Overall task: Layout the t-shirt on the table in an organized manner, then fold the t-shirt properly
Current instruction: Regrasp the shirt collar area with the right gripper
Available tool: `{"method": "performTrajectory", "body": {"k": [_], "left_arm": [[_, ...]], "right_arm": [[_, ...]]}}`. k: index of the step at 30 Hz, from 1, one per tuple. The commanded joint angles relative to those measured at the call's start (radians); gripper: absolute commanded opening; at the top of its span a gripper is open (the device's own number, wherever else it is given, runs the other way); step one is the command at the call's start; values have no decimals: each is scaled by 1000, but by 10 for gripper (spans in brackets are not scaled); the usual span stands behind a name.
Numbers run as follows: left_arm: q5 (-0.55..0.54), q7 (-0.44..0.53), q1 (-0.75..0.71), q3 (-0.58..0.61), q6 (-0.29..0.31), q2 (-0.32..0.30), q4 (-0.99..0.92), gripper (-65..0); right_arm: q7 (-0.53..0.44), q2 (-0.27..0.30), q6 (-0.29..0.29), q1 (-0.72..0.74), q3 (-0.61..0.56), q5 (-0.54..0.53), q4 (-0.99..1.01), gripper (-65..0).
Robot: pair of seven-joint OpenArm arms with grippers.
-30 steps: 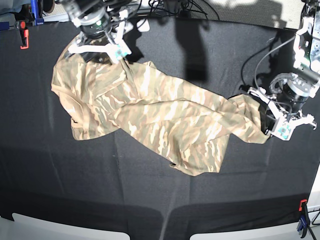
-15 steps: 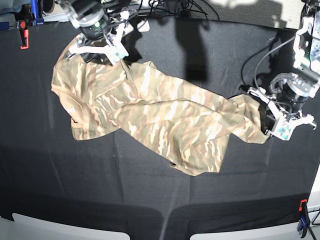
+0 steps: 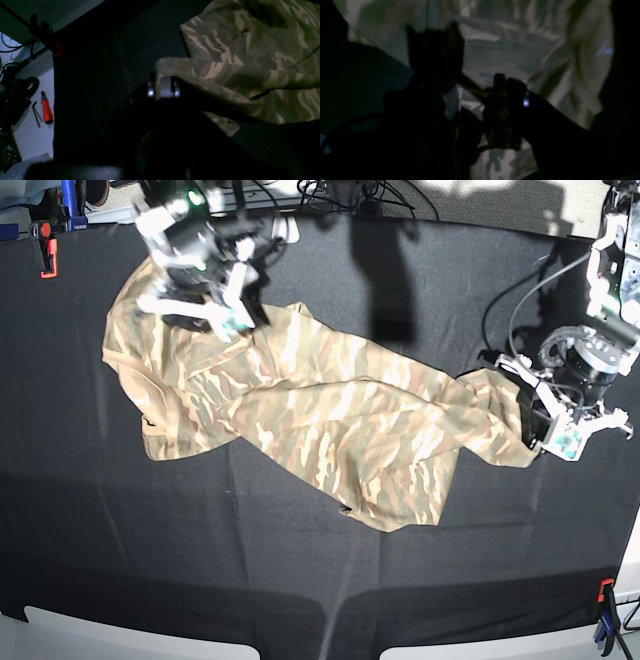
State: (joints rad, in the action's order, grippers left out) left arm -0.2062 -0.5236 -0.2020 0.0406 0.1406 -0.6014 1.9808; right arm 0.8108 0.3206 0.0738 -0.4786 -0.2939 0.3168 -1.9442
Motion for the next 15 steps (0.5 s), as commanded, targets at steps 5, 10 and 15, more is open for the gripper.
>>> {"method": "performTrajectory", "body": {"k": [5,10,15], "left_arm": [[3,24,11,-8,-5,-14,17,-650],[3,24,11,-8,-5,-14,17,-650],[3,24,11,-8,-5,-14,17,-650]], "right_arm": [[85,3,-34,10,-7,104,-2,-358],[109,3,-37,10,-7,186,-2,-360],[111,3,-82,10,-7,247,-6,-360]]}}
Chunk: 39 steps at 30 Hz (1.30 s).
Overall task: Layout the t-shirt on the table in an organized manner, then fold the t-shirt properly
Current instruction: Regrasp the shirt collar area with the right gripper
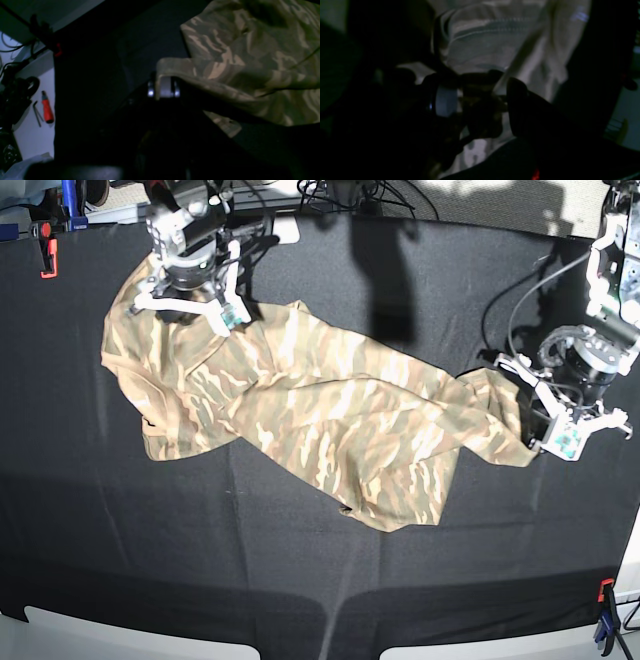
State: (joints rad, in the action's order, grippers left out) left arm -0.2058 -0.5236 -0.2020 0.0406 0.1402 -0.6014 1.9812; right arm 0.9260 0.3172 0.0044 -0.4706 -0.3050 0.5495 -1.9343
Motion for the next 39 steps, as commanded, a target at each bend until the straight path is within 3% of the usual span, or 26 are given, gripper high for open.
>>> {"method": "performTrajectory", "body": {"k": [1,3,6,9,21,31,39], "left_arm": [[2,24,11,-8,-5,-14,16,-650],[2,24,11,-8,-5,-14,16,-650],[2,24,11,-8,-5,-14,16,-650],[2,24,11,-8,-5,-14,16,-650],[2,24,11,-8,-5,-14,16,-650],[2,24,11,-8,-5,-14,16,-650],[2,24,11,-8,-5,-14,16,-650]], "right_arm": [[-5,6,-12,2,3,12,-21,-360],[-5,7,-4,2,-12,-31,-37,-360],[-6,7,52,2,-52,-138,-71,-360],[-27,7,60,2,-87,-192,-92,-360],[-28,7,14,2,-8,-182,-91,-360],[-23,10,14,2,-9,-75,-91,-360],[-141,10,80,-69,-35,-146,-222,-360]]}}
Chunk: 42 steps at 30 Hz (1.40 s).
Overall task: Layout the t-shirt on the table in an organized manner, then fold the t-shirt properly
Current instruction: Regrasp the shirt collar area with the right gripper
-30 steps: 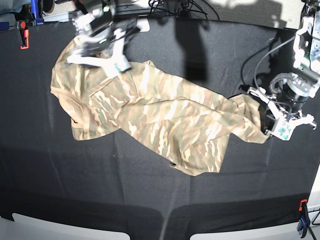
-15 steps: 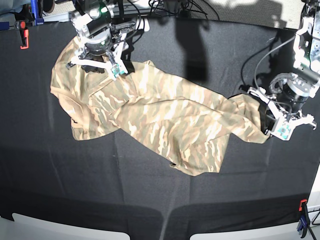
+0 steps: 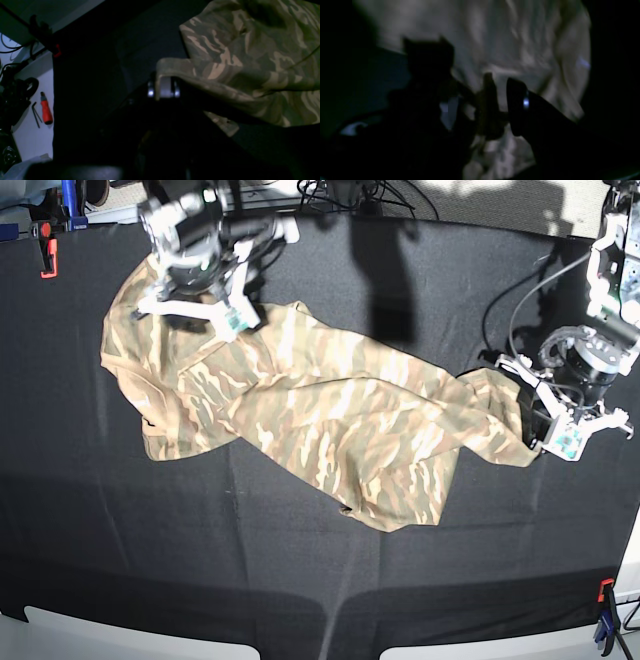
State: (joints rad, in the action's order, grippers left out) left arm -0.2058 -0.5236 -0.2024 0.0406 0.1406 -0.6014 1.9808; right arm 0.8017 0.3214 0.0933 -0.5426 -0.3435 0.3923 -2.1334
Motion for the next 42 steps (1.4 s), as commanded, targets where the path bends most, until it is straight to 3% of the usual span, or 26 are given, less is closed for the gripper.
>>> {"method": "performTrajectory", "body": {"k": [1,5,9,15,21,30,42], "left_arm": [[2,24,11,-8,-5,-14,17,-650],[2,24,11,-8,-5,-14,17,-650],[2,24,11,-8,-5,-14,17,-650],[2,24,11,-8,-5,-14,17,-650],[2,24,11,-8,-5,-14,17,-650],[2,24,11,-8,-5,-14,17,-650],[2,24,11,-8,-5,-14,17,-650]], "right_arm": [[-34,6,-8,-10,4,11,-45,-360],[-48,5,-12,-18,4,11,-65,-360],[-33,5,-75,-18,29,11,-62,-360],[-8,5,-124,-18,105,11,-58,-360],[-56,5,-124,-16,138,-65,73,-360],[-69,3,-108,39,37,-56,114,-360],[-6,3,-130,96,90,-56,154,-360]]}}
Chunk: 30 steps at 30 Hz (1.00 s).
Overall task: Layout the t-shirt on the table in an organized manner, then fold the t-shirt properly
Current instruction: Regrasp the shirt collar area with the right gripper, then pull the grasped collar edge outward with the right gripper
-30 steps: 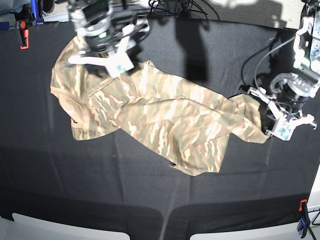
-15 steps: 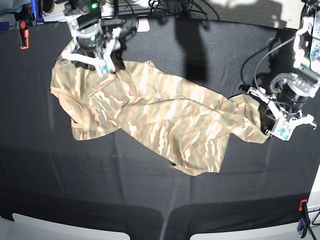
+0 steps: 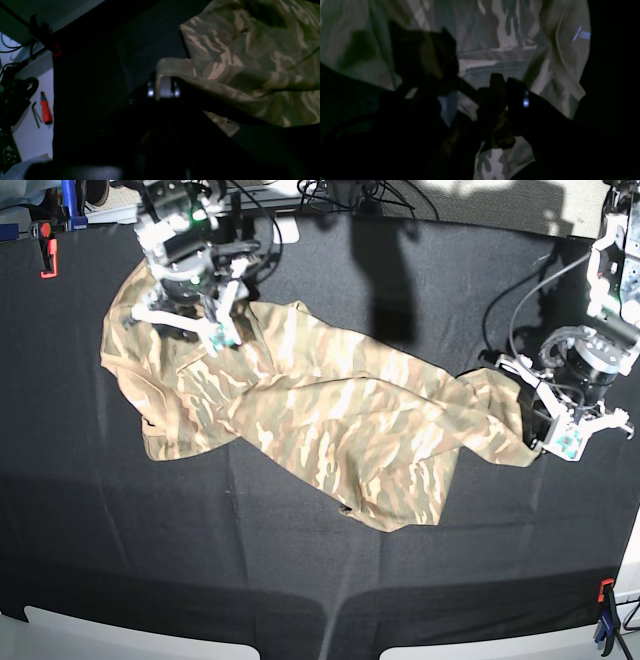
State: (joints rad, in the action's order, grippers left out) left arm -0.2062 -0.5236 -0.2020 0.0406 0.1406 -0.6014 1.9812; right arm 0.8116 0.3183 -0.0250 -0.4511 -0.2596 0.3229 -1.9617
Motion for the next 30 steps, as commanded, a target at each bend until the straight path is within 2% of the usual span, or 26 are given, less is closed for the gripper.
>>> {"method": "performTrajectory", "body": {"k": [1,7,10,16,21,27,30], "left_arm": [[3,24,11,-8,-5,-14,16,-650],[3,24,11,-8,-5,-14,16,-650],[3,24,11,-8,-5,-14,16,-650],[3,24,11,-8,-5,-14,16,-650],[3,24,11,-8,-5,-14,16,-650],[3,24,11,-8,-5,-14,16,-650],[3,24,11,-8,-5,-14,16,-650]], "right_arm": [[-15,6,-23,4,11,14,-18,-360],[-11,5,-73,4,74,-6,-18,-360],[-50,5,-60,4,119,-143,-18,-360],[-85,5,93,5,240,-390,-18,-360],[-87,5,272,5,380,-637,-18,-360],[-45,5,431,5,561,-842,-18,-360],[-17,6,476,5,612,-892,-6,-360]]}}
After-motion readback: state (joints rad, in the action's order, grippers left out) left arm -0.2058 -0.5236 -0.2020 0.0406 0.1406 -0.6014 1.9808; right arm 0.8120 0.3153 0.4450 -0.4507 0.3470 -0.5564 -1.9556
